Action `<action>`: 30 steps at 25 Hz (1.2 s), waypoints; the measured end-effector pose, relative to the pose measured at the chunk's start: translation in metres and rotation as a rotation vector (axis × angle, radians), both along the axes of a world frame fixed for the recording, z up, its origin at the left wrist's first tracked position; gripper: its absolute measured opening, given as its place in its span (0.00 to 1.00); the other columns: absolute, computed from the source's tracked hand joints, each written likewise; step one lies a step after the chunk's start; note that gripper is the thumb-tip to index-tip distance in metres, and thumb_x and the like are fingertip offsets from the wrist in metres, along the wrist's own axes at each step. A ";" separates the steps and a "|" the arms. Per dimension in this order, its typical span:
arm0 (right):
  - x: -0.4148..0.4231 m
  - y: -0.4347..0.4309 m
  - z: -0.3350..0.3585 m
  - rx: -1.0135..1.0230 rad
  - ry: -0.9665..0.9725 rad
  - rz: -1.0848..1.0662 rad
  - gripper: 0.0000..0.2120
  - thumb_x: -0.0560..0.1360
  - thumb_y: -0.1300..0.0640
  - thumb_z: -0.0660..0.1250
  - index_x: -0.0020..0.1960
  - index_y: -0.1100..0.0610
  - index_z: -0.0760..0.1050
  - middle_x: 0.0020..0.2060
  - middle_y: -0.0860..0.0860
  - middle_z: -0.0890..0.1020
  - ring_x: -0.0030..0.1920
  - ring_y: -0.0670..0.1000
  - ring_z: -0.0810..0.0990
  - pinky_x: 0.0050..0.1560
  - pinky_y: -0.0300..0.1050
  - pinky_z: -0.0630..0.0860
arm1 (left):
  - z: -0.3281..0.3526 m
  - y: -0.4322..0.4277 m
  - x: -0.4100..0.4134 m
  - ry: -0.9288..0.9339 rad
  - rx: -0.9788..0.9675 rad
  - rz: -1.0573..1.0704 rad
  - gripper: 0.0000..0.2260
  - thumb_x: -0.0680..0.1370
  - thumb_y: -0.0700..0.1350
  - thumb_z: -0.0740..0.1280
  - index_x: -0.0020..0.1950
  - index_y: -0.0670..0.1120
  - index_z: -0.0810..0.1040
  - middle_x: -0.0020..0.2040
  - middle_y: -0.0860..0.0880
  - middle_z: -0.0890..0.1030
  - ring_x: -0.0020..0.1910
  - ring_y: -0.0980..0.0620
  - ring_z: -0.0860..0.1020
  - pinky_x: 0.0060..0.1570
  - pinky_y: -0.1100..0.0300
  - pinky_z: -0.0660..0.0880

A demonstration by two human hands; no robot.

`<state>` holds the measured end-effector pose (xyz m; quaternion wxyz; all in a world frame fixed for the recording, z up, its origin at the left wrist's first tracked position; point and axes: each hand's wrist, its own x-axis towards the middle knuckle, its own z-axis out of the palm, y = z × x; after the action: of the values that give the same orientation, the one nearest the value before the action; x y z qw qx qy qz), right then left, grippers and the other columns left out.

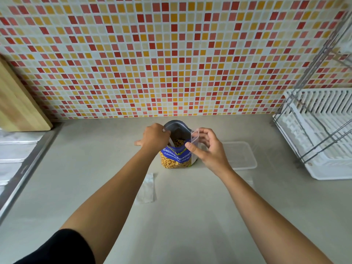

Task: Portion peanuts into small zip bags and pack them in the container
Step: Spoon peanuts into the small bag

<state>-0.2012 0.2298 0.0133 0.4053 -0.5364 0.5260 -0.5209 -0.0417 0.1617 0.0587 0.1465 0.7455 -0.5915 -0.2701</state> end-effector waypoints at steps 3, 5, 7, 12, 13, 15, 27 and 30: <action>-0.003 0.001 0.003 -0.001 0.009 0.003 0.24 0.66 0.52 0.76 0.58 0.53 0.71 0.51 0.45 0.81 0.53 0.44 0.79 0.50 0.36 0.76 | -0.001 0.000 0.002 0.093 -0.019 0.003 0.11 0.78 0.51 0.62 0.39 0.47 0.75 0.40 0.46 0.78 0.45 0.45 0.77 0.59 0.39 0.71; -0.003 0.002 0.004 0.008 0.021 0.006 0.24 0.66 0.52 0.76 0.58 0.52 0.70 0.51 0.44 0.81 0.53 0.44 0.79 0.50 0.37 0.76 | -0.003 -0.001 0.004 0.151 -0.026 0.005 0.09 0.78 0.51 0.62 0.42 0.48 0.75 0.43 0.45 0.80 0.47 0.44 0.78 0.58 0.40 0.73; -0.003 0.003 0.004 0.008 0.025 0.008 0.24 0.66 0.52 0.76 0.57 0.51 0.70 0.51 0.44 0.81 0.53 0.44 0.79 0.51 0.37 0.76 | -0.003 0.000 0.006 0.191 -0.062 0.011 0.08 0.78 0.50 0.62 0.44 0.48 0.75 0.45 0.44 0.80 0.48 0.44 0.78 0.57 0.42 0.75; -0.004 0.005 0.007 0.010 0.047 0.016 0.23 0.66 0.52 0.76 0.57 0.50 0.70 0.51 0.44 0.81 0.51 0.41 0.79 0.53 0.37 0.76 | 0.000 0.000 0.010 0.261 -0.112 0.060 0.10 0.79 0.50 0.62 0.49 0.44 0.77 0.46 0.43 0.80 0.47 0.46 0.78 0.51 0.50 0.77; -0.004 0.005 0.007 0.010 0.050 0.019 0.23 0.66 0.52 0.76 0.57 0.49 0.70 0.51 0.44 0.81 0.51 0.41 0.79 0.53 0.37 0.76 | 0.001 0.000 0.012 0.285 -0.117 0.076 0.10 0.79 0.50 0.62 0.48 0.45 0.77 0.46 0.43 0.80 0.47 0.46 0.78 0.50 0.50 0.77; -0.005 0.005 0.008 0.011 0.057 0.020 0.23 0.66 0.53 0.76 0.57 0.49 0.70 0.51 0.44 0.80 0.51 0.40 0.79 0.52 0.35 0.76 | 0.003 -0.001 0.014 0.347 -0.119 0.107 0.10 0.79 0.51 0.62 0.48 0.45 0.76 0.45 0.45 0.79 0.46 0.48 0.77 0.43 0.55 0.76; -0.004 0.007 0.010 -0.010 0.062 -0.018 0.23 0.65 0.53 0.77 0.57 0.52 0.72 0.51 0.46 0.81 0.50 0.44 0.80 0.51 0.36 0.76 | 0.012 -0.005 0.028 0.656 -0.063 0.233 0.08 0.80 0.48 0.60 0.51 0.44 0.74 0.44 0.49 0.78 0.43 0.55 0.73 0.41 0.59 0.67; -0.003 0.003 0.012 -0.028 0.099 -0.090 0.23 0.64 0.53 0.78 0.56 0.52 0.73 0.50 0.48 0.81 0.47 0.42 0.79 0.45 0.30 0.73 | 0.013 -0.007 0.036 0.724 -0.014 0.305 0.08 0.80 0.47 0.61 0.54 0.43 0.73 0.51 0.46 0.79 0.51 0.52 0.75 0.46 0.55 0.66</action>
<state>-0.2041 0.2332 0.0251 0.3476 -0.5429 0.5615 -0.5187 -0.0055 0.1551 0.0713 0.3890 0.6805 -0.3857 -0.4867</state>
